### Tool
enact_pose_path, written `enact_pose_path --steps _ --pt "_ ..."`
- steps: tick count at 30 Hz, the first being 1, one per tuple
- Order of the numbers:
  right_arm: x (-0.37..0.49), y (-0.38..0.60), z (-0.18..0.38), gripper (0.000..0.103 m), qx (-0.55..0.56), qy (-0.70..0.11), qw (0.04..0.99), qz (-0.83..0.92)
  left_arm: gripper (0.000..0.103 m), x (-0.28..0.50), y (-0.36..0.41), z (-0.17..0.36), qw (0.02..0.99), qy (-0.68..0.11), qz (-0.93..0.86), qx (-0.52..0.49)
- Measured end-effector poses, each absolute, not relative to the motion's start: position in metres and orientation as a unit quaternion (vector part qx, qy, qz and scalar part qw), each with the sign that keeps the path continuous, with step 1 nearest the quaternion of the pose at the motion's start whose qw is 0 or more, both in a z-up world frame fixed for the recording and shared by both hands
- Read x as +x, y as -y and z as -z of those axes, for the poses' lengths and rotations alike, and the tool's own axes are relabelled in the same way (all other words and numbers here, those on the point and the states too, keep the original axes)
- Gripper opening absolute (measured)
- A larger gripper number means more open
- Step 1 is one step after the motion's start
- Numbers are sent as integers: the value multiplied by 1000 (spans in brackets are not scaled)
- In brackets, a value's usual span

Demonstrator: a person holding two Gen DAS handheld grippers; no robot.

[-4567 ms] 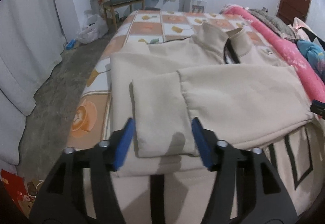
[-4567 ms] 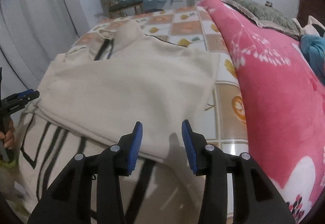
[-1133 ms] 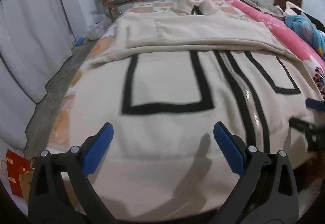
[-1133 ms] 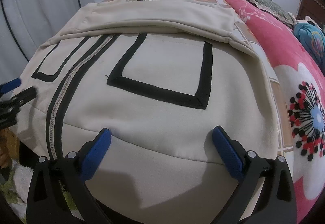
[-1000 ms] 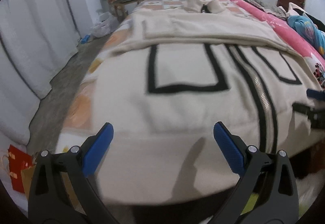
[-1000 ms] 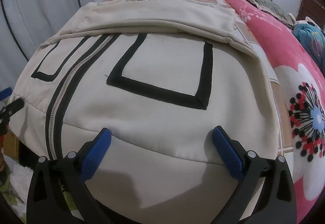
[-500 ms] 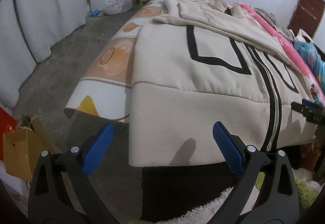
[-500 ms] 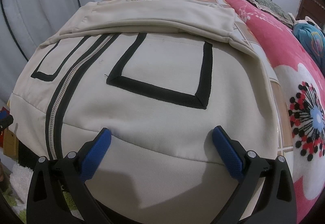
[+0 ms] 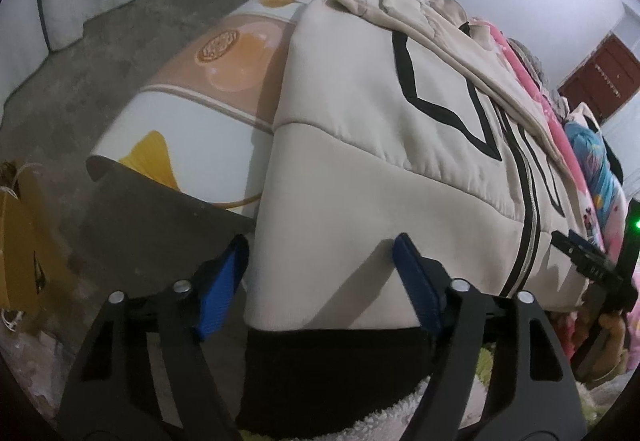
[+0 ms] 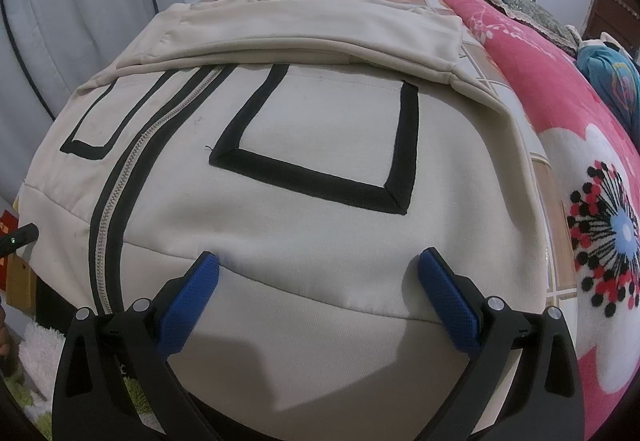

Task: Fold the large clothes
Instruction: 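Grasp the jacket hem with the left gripper while the right gripper grasps the hem too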

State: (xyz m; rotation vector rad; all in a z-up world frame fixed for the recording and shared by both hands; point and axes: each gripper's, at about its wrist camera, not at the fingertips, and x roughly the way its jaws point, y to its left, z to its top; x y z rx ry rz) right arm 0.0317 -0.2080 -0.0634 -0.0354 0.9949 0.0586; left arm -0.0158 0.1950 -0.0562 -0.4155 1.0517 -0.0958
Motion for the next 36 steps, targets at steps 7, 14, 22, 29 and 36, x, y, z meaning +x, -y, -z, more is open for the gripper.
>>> enact_pose_path --steps 7,14,22,29,36 --pt "31 209 64 96 -18 -476 879 -29 48 -20 -193 51 843 -497 54 -199" --pt "31 209 64 96 -18 -475 879 -29 22 -26 -172 35 861 -499 34 -92" --pt "30 209 63 96 -22 -470 882 -30 14 -32 -138 14 876 -480 23 43" --pt "22 217 54 96 -17 -469 882 -40 12 -27 -117 20 867 -484 -13 119" --pt "-13 237 35 96 -1 -464 884 -55 12 -27 -115 22 863 -487 -21 132"
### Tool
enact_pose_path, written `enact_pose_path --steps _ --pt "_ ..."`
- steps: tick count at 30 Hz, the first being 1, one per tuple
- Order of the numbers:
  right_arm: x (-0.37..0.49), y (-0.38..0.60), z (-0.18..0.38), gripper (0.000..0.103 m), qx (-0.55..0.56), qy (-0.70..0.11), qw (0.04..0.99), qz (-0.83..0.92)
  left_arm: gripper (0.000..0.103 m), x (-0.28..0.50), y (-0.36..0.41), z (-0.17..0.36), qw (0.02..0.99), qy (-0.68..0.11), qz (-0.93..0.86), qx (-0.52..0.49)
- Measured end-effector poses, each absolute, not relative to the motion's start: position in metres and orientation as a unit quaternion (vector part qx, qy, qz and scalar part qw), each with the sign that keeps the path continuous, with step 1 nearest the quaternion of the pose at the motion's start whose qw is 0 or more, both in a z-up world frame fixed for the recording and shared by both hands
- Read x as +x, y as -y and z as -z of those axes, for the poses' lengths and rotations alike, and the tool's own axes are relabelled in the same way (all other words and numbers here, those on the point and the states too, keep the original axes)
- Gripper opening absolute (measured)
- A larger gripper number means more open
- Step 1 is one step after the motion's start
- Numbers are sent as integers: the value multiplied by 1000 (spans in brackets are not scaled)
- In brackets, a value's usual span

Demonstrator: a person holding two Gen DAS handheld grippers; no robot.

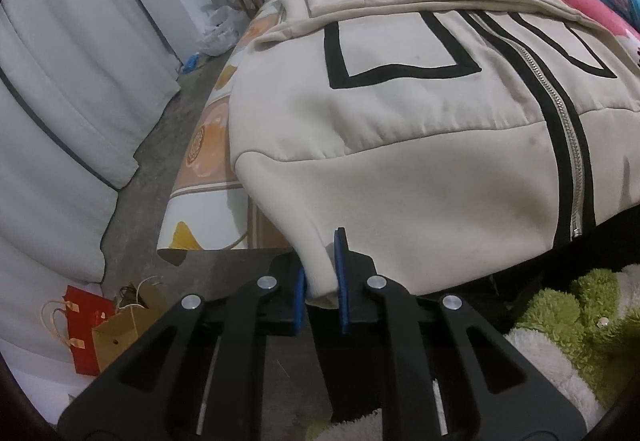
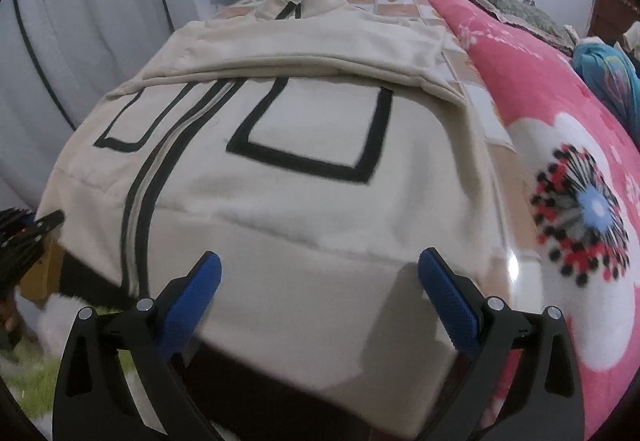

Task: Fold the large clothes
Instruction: 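Grasp the jacket hem with the left gripper while the right gripper grasps the hem too, then lift the hem with both grippers and fold it toward the collar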

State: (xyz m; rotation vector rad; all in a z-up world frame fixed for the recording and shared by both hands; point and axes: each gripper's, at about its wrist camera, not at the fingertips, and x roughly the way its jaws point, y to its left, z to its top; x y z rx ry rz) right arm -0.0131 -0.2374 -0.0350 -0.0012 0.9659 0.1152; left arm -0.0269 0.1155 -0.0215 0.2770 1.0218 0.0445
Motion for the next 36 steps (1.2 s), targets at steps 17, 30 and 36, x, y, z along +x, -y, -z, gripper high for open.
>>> enact_pose_path --steps 17,30,36 --pt "-62 299 58 78 161 -517 841 -25 12 -22 -115 29 857 -497 -18 135" --pt "-50 298 75 10 202 -531 821 -58 6 -32 -115 25 866 -477 -8 150" --pt "-61 296 71 6 188 -531 823 -67 5 -48 -110 19 862 -472 4 185"
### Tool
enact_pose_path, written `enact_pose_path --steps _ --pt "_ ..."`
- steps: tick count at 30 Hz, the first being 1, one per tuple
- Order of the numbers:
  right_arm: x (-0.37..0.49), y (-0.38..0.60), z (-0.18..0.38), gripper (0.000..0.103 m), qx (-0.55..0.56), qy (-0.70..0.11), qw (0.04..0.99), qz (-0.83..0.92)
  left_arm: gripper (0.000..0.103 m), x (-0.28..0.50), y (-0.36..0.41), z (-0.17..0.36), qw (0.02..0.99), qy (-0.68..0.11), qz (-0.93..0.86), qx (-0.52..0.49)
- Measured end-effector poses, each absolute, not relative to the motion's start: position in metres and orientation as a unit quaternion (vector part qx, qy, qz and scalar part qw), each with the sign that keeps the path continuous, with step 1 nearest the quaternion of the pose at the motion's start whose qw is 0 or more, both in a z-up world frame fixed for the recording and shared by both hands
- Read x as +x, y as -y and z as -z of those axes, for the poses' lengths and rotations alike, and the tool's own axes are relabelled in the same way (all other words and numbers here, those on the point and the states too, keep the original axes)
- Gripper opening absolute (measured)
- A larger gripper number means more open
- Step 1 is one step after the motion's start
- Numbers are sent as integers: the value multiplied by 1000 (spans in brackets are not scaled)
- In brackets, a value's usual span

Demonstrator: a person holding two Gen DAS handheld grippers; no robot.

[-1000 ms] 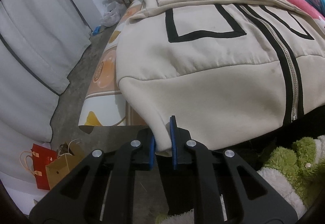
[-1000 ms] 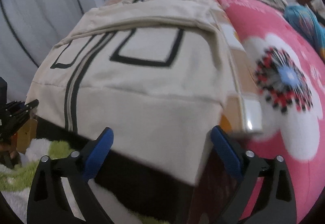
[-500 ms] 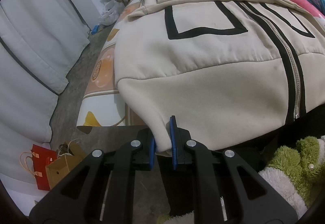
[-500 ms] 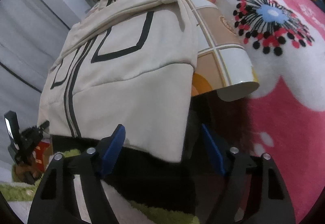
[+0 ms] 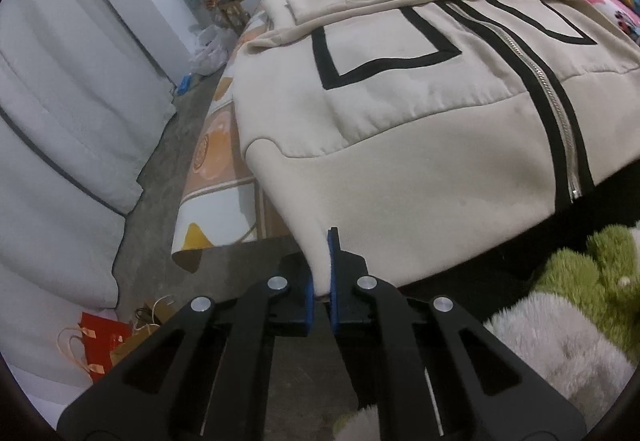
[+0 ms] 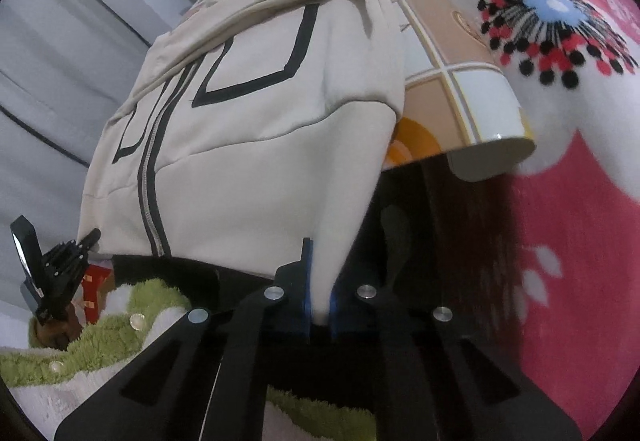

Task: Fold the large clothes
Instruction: 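Lift the hem with both grippers and fold it toward the collar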

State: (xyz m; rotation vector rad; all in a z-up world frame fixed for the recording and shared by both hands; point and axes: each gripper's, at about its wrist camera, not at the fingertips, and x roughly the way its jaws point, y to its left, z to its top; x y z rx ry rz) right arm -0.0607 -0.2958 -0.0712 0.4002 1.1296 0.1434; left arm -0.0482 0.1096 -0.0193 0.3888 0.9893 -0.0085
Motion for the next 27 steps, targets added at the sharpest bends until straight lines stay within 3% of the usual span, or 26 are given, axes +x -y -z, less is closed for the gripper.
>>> enact_pose_path --steps 7,15,27 --pt "-71 311 69 6 209 -527 820 -80 5 -62 -116 14 857 -491 23 154" --pt "-54 314 39 6 248 -456 845 -133 5 -36 -147 -24 874 -468 120 -58" --pt "-6 316 24 6 282 -396 863 -139 5 32 -161 -29 878 -421 135 -184"
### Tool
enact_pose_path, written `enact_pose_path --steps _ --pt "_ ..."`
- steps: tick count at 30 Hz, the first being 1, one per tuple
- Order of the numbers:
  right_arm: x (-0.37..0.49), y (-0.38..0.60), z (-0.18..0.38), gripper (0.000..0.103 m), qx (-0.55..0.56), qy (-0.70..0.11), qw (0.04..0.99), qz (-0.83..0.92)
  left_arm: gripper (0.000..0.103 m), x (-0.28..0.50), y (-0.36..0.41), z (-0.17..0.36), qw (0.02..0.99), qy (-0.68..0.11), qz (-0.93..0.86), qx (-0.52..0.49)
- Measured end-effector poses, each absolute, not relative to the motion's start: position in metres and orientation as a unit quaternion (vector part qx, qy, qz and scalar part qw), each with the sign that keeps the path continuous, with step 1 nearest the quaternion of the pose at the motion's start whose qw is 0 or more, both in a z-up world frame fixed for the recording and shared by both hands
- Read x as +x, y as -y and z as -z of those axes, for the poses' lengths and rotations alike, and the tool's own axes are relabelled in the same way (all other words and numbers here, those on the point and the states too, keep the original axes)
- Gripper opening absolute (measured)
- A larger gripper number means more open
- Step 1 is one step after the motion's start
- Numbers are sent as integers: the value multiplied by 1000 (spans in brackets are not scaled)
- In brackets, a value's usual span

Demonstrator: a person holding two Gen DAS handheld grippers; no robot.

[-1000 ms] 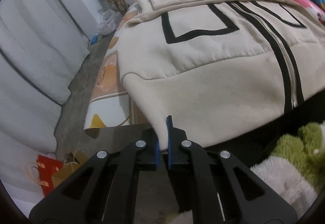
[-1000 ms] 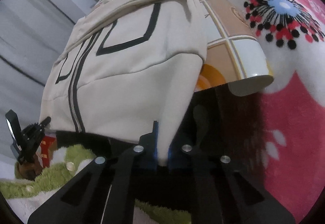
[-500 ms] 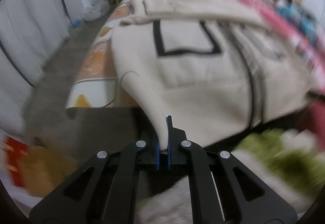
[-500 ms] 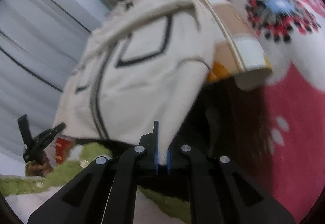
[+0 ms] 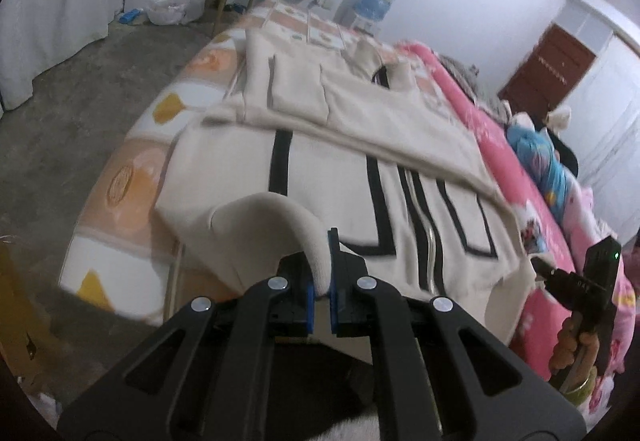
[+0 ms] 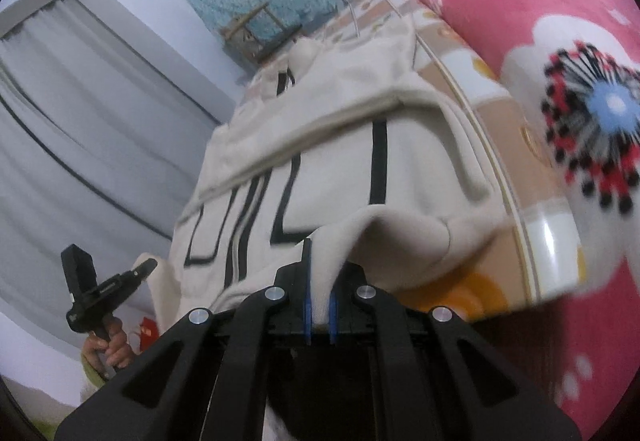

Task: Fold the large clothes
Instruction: 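Lift the hem with both grippers and fold it toward the collar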

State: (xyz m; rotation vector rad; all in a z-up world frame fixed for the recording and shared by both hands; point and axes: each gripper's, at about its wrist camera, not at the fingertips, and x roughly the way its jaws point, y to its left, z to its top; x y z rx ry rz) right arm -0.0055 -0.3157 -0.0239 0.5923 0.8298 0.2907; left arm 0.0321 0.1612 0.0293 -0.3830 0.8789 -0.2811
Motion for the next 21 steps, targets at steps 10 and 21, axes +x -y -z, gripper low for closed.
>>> enact_pose_path --steps 10,21 --pt "41 327 16 6 296 -381 867 -127 5 77 -184 -32 872 -404 107 -253" --pt "84 335 33 6 312 -397 857 -103 6 109 -196 -7 859 -427 81 -271"
